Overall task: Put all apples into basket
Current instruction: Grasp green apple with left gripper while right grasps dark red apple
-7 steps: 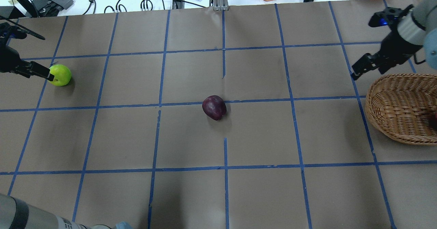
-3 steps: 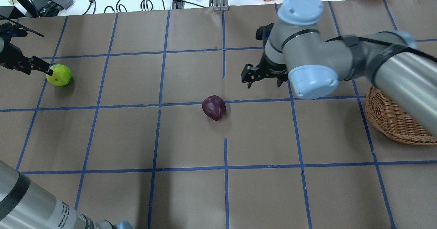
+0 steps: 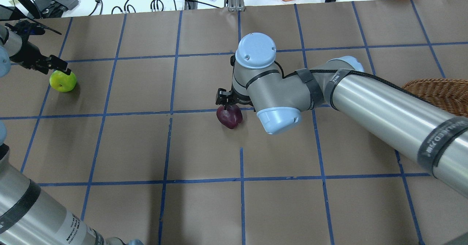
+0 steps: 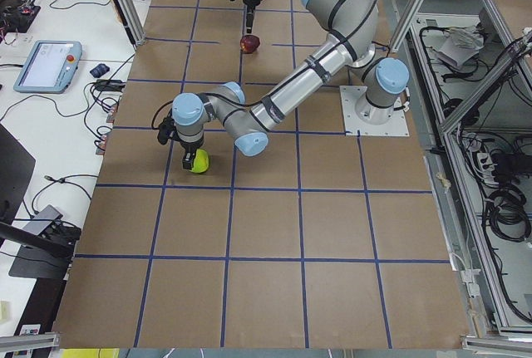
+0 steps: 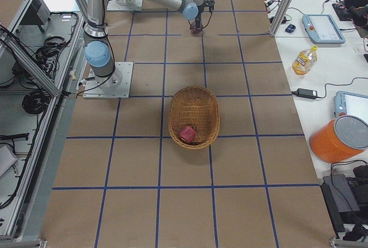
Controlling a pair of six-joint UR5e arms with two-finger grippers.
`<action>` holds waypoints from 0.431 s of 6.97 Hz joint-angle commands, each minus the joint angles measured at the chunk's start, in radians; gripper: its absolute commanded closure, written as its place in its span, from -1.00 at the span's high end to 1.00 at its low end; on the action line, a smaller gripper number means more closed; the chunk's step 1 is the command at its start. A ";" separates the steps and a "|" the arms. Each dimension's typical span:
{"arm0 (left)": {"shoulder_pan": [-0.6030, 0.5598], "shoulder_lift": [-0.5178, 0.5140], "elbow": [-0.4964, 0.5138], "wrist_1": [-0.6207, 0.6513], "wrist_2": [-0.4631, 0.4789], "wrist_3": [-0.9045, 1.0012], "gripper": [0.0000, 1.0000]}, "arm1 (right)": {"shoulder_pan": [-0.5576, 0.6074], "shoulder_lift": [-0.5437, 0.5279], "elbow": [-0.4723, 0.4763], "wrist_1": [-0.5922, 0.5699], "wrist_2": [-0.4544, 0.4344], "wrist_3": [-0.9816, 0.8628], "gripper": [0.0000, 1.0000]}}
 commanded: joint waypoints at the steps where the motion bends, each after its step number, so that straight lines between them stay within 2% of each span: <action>1: -0.007 -0.046 0.008 0.052 0.012 0.008 1.00 | 0.014 0.048 -0.001 -0.064 0.001 0.010 1.00; 3: -0.005 -0.069 0.009 0.087 0.018 0.002 1.00 | 0.016 0.099 -0.001 -0.135 -0.001 0.003 1.00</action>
